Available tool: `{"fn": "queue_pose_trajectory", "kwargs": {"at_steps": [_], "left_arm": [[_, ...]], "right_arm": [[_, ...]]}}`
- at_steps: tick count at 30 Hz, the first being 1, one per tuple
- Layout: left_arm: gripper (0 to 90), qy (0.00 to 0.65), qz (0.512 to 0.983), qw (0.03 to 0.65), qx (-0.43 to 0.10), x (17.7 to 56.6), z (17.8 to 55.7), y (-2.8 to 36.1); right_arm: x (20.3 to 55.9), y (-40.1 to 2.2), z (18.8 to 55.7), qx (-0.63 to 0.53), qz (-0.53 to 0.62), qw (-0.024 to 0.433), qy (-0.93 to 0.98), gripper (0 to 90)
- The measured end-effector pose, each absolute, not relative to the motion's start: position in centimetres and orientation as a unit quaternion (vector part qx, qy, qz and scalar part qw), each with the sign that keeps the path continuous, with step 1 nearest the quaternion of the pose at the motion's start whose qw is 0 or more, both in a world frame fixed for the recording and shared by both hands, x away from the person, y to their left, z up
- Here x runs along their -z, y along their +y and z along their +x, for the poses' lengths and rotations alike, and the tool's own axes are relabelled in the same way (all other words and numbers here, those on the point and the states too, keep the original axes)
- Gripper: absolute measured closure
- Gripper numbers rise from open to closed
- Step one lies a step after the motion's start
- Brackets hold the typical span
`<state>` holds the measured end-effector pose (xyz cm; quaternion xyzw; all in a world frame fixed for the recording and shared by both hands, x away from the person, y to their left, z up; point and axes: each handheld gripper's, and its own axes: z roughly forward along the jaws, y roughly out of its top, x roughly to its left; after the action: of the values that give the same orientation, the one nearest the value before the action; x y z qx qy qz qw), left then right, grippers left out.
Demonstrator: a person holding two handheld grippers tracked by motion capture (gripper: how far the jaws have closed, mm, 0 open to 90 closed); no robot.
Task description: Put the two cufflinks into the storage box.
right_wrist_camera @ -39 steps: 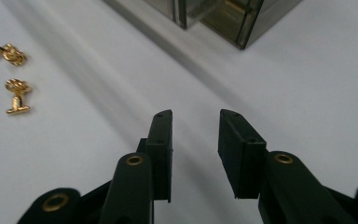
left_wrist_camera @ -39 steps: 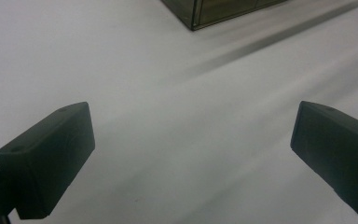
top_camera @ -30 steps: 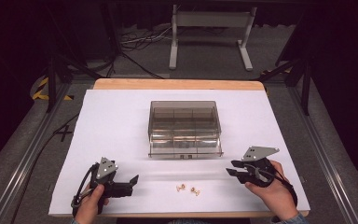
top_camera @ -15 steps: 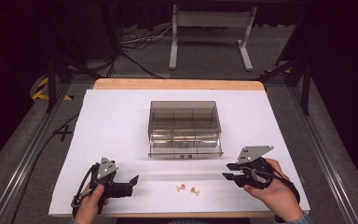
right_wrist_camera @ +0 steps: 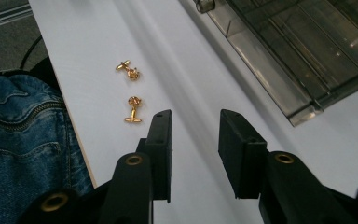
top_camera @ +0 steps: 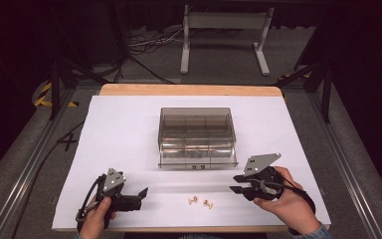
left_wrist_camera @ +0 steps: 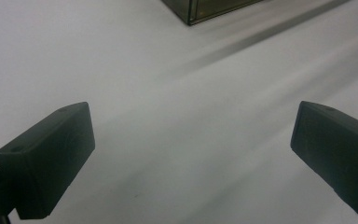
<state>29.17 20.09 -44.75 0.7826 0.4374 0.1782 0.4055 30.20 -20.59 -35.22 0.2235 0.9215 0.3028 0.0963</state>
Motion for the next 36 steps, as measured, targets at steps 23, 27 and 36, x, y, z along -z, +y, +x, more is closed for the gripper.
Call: {"fn": "queue_pose_trajectory", "kwargs": {"at_steps": [23, 27, 36], "left_arm": [[0.4, 0.432, 0.785, 0.405, -0.179, 44.7, 29.1, 20.1], [0.4, 0.436, 0.784, 0.406, -0.177, 44.8, 29.1, 20.0], [0.4, 0.436, 0.784, 0.405, -0.177, 44.8, 29.1, 20.1]], "right_arm": [[35.0, -15.8, 31.0, -0.303, 0.173, 0.081, 0.934, 60.8], [35.3, -15.1, 31.2, -0.298, 0.166, 0.073, 0.937, 58.9], [36.1, -13.8, 31.5, -0.287, 0.159, 0.067, 0.942, 59.2]]}}
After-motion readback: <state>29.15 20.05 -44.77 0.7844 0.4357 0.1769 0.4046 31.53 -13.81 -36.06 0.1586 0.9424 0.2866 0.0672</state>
